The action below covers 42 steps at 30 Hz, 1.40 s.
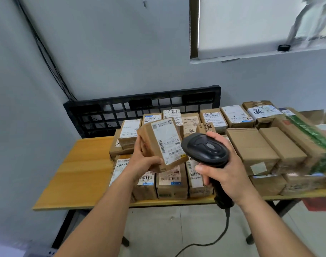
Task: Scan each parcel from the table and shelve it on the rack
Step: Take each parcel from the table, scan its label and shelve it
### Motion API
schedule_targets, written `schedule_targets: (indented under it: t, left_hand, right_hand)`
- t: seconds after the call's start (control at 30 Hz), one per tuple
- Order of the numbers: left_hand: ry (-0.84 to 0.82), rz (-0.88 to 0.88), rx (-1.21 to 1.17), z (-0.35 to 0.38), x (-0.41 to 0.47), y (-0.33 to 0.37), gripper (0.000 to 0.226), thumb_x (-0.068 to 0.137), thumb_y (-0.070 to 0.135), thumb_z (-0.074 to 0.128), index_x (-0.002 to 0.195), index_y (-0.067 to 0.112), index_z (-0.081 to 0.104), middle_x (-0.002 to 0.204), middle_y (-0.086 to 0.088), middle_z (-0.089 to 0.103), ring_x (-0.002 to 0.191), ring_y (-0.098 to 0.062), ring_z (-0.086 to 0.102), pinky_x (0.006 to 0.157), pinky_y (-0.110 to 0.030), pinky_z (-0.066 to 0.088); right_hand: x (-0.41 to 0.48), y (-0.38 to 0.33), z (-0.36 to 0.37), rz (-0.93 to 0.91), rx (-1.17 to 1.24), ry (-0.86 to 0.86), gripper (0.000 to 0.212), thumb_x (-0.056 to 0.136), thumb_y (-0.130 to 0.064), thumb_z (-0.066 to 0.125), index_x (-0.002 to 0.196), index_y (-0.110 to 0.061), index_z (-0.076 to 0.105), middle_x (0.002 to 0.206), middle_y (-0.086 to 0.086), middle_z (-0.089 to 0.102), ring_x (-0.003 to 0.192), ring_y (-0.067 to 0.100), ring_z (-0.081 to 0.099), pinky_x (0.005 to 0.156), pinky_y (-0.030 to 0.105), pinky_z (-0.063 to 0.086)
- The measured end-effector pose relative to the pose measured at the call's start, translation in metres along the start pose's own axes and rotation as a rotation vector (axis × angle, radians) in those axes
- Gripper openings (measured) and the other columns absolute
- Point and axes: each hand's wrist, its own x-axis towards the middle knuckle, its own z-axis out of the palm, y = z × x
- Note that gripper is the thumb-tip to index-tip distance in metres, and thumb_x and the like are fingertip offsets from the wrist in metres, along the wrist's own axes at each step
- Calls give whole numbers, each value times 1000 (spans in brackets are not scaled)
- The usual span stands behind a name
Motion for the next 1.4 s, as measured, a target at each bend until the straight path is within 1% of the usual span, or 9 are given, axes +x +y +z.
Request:
schedule_targets:
  t: [0.1, 0.17, 0.3, 0.47, 0.67, 0.93, 1.13, 1.27, 1.4]
  left_hand:
    - [89, 111, -16, -14, -6, 0, 125, 67, -6, 78, 151, 47, 2, 141, -8, 49, 122, -26, 53, 95, -51, 51]
    - [133, 179, -7, -22, -11, 2, 125, 68, -7, 78, 152, 43, 1, 145, -7, 44, 128, -26, 48, 94, -43, 50]
    - [170, 266, 41, -35, -16, 5, 125, 69, -5, 79, 153, 42, -1, 149, -7, 39, 133, -25, 43, 83, -28, 47]
    - [217, 296, 61, -48, -29, 9, 122, 72, -7, 76, 153, 40, -1, 149, -7, 39, 132, -25, 43, 60, -17, 50]
    - [262, 307, 62, -64, -41, 6, 123, 71, -3, 79, 153, 42, -1, 149, -6, 38, 134, -25, 42, 84, -28, 45]
    - [320, 295, 79, -79, -67, 4, 122, 72, -4, 79, 153, 41, -1, 151, -5, 36, 133, -22, 42, 96, -40, 44]
    - [415, 278, 98, -103, -96, -9, 118, 73, -1, 79, 153, 39, 1, 149, -5, 38, 131, -18, 41, 95, -33, 39]
    - [487, 260, 99, -126, -119, -19, 117, 74, 1, 78, 153, 37, 0, 148, -6, 40, 133, -21, 42, 88, -21, 39]
    - [571, 278, 110, -159, -148, -25, 111, 74, 3, 79, 153, 35, 8, 142, -8, 44, 126, -21, 47, 93, -30, 39]
  right_hand:
    - [-3, -6, 4, -9, 30, -29, 82, 66, -11, 82, 133, -44, 48, 98, 14, 62, 50, 28, 60, 47, 35, 52]
    - [-5, -9, 9, -30, 20, -56, 81, 68, -12, 85, 133, -43, 49, 106, 17, 61, 52, 30, 62, 50, 39, 54]
    - [-5, -12, 20, -21, 32, -100, 80, 65, -14, 84, 129, -49, 50, 111, 15, 63, 52, 31, 61, 54, 45, 56]
    - [-7, -12, 30, -24, 33, -156, 79, 63, -15, 83, 130, -43, 51, 111, 10, 66, 48, 31, 60, 51, 41, 54]
    - [-14, -15, 37, 11, 24, -198, 81, 63, -14, 82, 132, -41, 49, 109, 0, 69, 48, 31, 59, 46, 35, 53]
    - [-21, -14, 48, 6, 7, -220, 80, 70, 1, 81, 127, -46, 53, 111, 3, 67, 50, 34, 59, 47, 36, 53]
    - [-24, -12, 74, 5, 29, -278, 80, 72, 6, 79, 129, -43, 52, 112, 13, 65, 49, 32, 58, 49, 37, 54]
    - [-28, -13, 101, -13, 46, -318, 82, 71, 7, 79, 129, -45, 52, 115, 14, 64, 49, 32, 59, 49, 36, 54]
    - [-33, -22, 136, -67, 54, -375, 83, 71, 8, 78, 134, -37, 49, 113, 17, 65, 49, 29, 60, 49, 33, 54]
